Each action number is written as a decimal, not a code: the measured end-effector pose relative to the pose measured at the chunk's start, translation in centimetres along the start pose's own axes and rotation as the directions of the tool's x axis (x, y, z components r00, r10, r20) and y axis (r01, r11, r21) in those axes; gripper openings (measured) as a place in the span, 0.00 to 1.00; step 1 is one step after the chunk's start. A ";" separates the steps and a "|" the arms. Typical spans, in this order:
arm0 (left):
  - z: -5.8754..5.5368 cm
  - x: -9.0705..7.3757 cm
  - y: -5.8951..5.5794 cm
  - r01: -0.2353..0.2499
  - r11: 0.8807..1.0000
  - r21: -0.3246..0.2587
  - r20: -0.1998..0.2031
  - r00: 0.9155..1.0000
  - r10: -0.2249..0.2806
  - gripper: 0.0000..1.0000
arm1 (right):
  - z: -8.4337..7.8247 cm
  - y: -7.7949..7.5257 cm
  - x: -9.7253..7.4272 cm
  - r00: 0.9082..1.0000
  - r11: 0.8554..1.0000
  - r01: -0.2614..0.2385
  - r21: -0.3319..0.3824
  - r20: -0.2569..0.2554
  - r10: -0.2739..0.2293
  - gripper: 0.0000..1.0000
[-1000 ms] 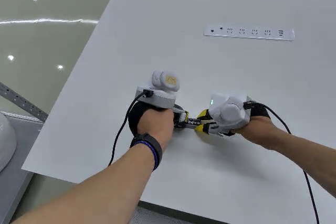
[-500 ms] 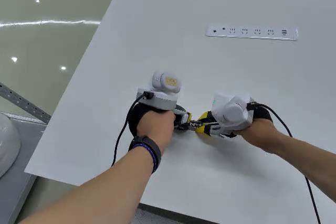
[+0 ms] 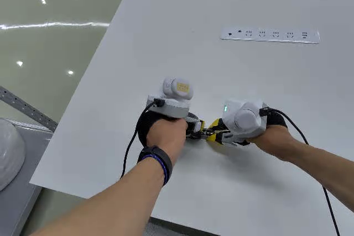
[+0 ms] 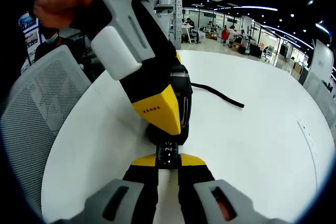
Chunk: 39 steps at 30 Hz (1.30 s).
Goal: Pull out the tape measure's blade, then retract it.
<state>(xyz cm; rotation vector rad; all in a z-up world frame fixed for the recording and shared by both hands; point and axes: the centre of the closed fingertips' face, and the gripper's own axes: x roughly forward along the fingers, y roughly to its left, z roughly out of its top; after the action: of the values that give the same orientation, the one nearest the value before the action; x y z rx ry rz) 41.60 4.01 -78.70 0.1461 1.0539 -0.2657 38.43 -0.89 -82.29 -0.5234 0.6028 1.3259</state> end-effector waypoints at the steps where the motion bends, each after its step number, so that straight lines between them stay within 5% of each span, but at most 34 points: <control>1: 0.0 0.0 0.0 -0.001 1.000 -0.003 0.001 1.000 0.001 0.55 | 0.0 0.0 0.0 1.000 1.000 0.000 -0.001 -0.001 0.000 0.12; 23: 0.1 0.1 0.1 -0.003 1.000 -0.015 0.003 1.000 0.003 0.55 | 0.4 -0.1 0.5 1.000 1.000 -0.014 -0.011 -0.013 0.014 0.12; 39: -0.1 -0.5 0.3 0.024 0.999 -0.048 0.009 1.000 -0.023 0.57 | 0.2 -0.2 0.1 0.999 0.999 0.025 -0.031 -0.044 -0.027 0.15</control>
<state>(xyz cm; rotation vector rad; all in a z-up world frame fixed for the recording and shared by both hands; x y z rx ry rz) 41.43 4.42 -78.33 0.0894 1.0533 -0.2619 38.69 -0.77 -82.20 -0.5852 0.6112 1.3032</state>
